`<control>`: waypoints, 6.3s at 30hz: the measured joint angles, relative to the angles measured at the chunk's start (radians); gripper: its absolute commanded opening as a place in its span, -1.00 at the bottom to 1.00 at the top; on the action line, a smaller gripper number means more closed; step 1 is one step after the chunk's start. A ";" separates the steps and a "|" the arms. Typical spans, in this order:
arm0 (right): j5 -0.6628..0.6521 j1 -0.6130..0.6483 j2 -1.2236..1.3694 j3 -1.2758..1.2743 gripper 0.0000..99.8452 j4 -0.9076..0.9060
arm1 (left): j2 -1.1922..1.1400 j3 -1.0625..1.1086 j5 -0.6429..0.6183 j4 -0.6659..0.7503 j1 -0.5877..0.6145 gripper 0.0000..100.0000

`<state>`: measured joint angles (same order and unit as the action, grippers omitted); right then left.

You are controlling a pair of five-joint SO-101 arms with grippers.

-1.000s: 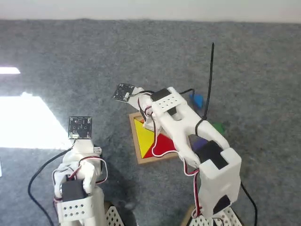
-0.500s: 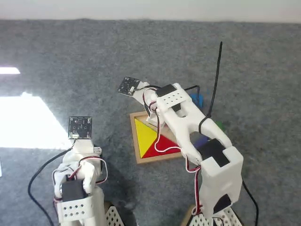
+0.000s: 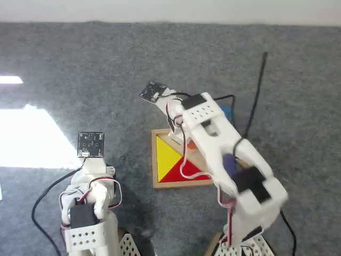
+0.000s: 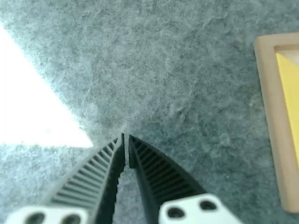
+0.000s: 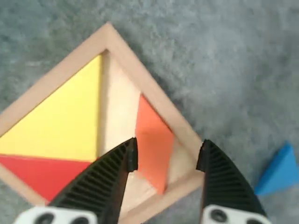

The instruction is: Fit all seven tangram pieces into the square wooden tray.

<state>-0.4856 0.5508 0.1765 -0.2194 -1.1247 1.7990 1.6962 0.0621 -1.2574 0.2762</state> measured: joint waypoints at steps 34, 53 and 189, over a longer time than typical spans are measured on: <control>0.180 -0.032 -0.051 -0.276 -0.99 0.262 | 0.000 0.000 0.000 0.000 0.000 -0.97; 0.138 -0.842 -0.964 -0.365 -0.99 -0.157 | 0.000 0.000 0.000 0.000 0.000 -0.97; -0.152 -0.910 -0.002 -0.215 -0.60 0.038 | 0.000 0.000 0.000 0.000 0.000 -0.97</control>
<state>-0.6375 -0.3590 0.1749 -0.4342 -1.0863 1.7990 1.6962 0.0621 -1.2574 0.2762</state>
